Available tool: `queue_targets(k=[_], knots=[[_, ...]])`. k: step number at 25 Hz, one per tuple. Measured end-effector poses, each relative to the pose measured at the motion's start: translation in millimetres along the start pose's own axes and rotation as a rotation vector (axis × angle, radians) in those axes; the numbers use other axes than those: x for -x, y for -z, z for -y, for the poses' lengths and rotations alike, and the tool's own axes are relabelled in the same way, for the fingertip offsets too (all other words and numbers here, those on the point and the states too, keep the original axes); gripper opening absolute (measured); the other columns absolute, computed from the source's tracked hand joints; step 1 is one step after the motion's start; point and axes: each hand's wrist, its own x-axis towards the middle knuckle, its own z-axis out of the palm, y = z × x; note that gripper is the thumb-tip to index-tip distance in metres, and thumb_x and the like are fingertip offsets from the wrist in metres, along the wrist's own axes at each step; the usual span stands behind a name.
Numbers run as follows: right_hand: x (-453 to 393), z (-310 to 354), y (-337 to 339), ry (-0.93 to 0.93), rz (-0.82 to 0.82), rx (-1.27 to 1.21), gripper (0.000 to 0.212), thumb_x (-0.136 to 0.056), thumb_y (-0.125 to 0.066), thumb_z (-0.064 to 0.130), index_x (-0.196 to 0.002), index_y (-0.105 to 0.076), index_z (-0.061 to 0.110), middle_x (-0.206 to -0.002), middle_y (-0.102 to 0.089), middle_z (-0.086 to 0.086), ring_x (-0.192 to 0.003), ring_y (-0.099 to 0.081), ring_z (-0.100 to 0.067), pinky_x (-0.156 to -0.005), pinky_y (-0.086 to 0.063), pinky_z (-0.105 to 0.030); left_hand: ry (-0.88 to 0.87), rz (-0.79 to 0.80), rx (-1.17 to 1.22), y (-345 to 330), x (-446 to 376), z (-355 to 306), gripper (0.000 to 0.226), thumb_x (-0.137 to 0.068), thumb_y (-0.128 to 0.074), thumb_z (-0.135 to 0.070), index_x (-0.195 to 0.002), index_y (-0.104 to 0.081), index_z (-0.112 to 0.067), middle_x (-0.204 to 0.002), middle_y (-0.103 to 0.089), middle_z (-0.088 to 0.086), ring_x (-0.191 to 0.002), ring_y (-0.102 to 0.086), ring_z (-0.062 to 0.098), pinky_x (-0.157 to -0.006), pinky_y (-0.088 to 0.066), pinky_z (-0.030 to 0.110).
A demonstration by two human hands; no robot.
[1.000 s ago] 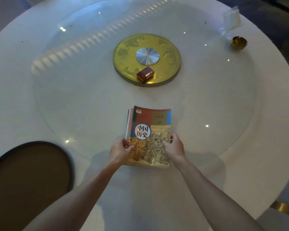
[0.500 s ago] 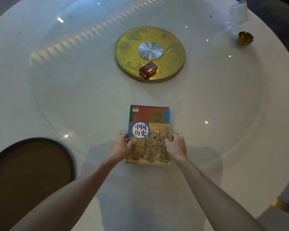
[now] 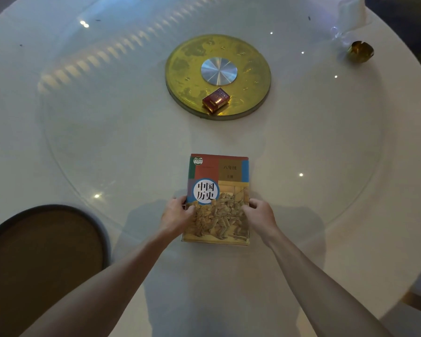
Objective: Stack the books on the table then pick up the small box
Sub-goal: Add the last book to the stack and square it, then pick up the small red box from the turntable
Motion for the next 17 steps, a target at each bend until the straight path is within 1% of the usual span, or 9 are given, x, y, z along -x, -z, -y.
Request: queue_targets(k=[2, 3, 5, 8, 11, 13, 15, 16, 17], knots=[[3.7, -4.1, 1.3, -0.045, 0.025, -0.033, 0.022, -0.090, -0.061, 0.026, -0.091, -0.075, 0.010, -0.083, -0.076, -0.001, -0.076, -0.069, -0.020, -0.067, -0.050, -0.033, 0.056, -0.011, 0.059, -0.6, 0.4, -1.5, 0.025, -0.090, -0.057, -0.027, -0.105, -0.075, -0.017, -0.095, -0.076, 0.004, -0.089, -0.071, 0.022, -0.069, -0.055, 0.031], [6.4, -5.9, 0.7, -0.070, 0.017, -0.034, 0.023, -0.089, -0.061, 0.028, -0.088, -0.073, 0.009, -0.081, -0.074, -0.001, -0.075, -0.068, -0.021, -0.066, -0.049, -0.033, 0.087, -0.012, 0.055, -1.0, 0.4, -2.8, 0.024, -0.090, -0.057, -0.027, -0.098, -0.076, -0.015, -0.090, -0.077, 0.006, -0.087, -0.072, 0.025, -0.064, -0.051, 0.029], [10.1, -7.9, -3.1, -0.102, -0.002, -0.030, 0.024, -0.089, -0.060, 0.027, -0.071, -0.061, 0.011, -0.068, -0.062, -0.001, -0.066, -0.057, -0.021, -0.061, -0.042, -0.033, 0.132, -0.002, 0.039, -2.2, 1.0, -4.5, 0.024, -0.086, -0.058, -0.028, -0.088, -0.076, -0.012, -0.081, -0.077, 0.008, -0.083, -0.073, 0.027, -0.058, -0.047, 0.029], [9.2, -3.2, -4.7, -0.098, -0.029, 0.019, 0.028, -0.088, -0.060, 0.025, -0.066, -0.044, 0.018, -0.061, -0.045, 0.001, -0.059, -0.043, -0.020, -0.057, -0.032, -0.033, 0.148, -0.001, 0.048, -1.6, 0.9, -9.1, 0.025, -0.083, -0.059, -0.030, -0.084, -0.076, -0.012, -0.075, -0.076, 0.005, -0.070, -0.070, 0.023, -0.055, -0.045, 0.028], [8.2, -2.5, 1.0, -0.079, -0.033, 0.052, 0.025, -0.086, -0.061, 0.029, -0.066, -0.047, 0.019, -0.062, -0.047, -0.001, -0.061, -0.043, -0.020, -0.059, -0.033, -0.033, 0.158, 0.034, 0.105, 1.0, 1.5, -8.6, 0.026, -0.082, -0.061, -0.033, -0.085, -0.077, -0.012, -0.080, -0.076, 0.011, -0.066, -0.063, 0.018, -0.055, -0.044, 0.028], [6.5, -4.6, 4.9, -0.090, -0.020, 0.068, 0.026, -0.088, -0.060, 0.030, -0.067, -0.049, 0.019, -0.063, -0.047, -0.001, -0.062, -0.044, -0.020, -0.060, -0.033, -0.034, 0.161, 0.075, 0.141, 6.2, -0.3, -8.4, 0.037, -0.081, -0.063, -0.042, -0.094, -0.076, -0.011, -0.090, -0.077, 0.014, -0.079, -0.069, 0.023, -0.060, -0.050, 0.035], [0.3, 4.1, 11.5, -0.078, -0.031, 0.116, 0.021, -0.091, -0.059, 0.032, -0.075, -0.058, 0.018, -0.072, -0.056, 0.000, -0.068, -0.052, -0.020, -0.063, -0.038, -0.034, 0.152, 0.078, 0.101, 15.2, -9.1, -16.8, 0.057, -0.085, -0.064, -0.050, -0.125, -0.064, -0.010, -0.113, -0.073, 0.014, -0.102, -0.069, 0.028, -0.072, -0.052, 0.038], [-5.4, 10.0, 14.6, -0.056, -0.052, 0.157, 0.019, -0.092, -0.059, 0.035, -0.090, -0.066, 0.017, -0.085, -0.064, -0.001, -0.079, -0.060, -0.020, -0.069, -0.045, -0.034, 0.124, 0.047, 0.039, 22.1, -16.4, -26.3, 0.066, -0.087, -0.065, -0.050, -0.139, -0.054, -0.010, -0.124, -0.068, 0.013, -0.111, -0.065, 0.027, -0.079, -0.052, 0.038], [-16.0, 19.0, 18.3, -0.024, -0.081, 0.189, 0.029, -0.092, -0.060, 0.037, -0.110, -0.068, 0.016, -0.104, -0.068, -0.004, -0.095, -0.065, -0.023, -0.079, -0.051, -0.036, 0.076, -0.003, -0.014, 30.5, -28.1, -39.7, 0.071, -0.088, -0.065, -0.051, -0.145, -0.047, -0.011, -0.131, -0.064, 0.012, -0.117, -0.062, 0.026, -0.087, -0.052, 0.038]])
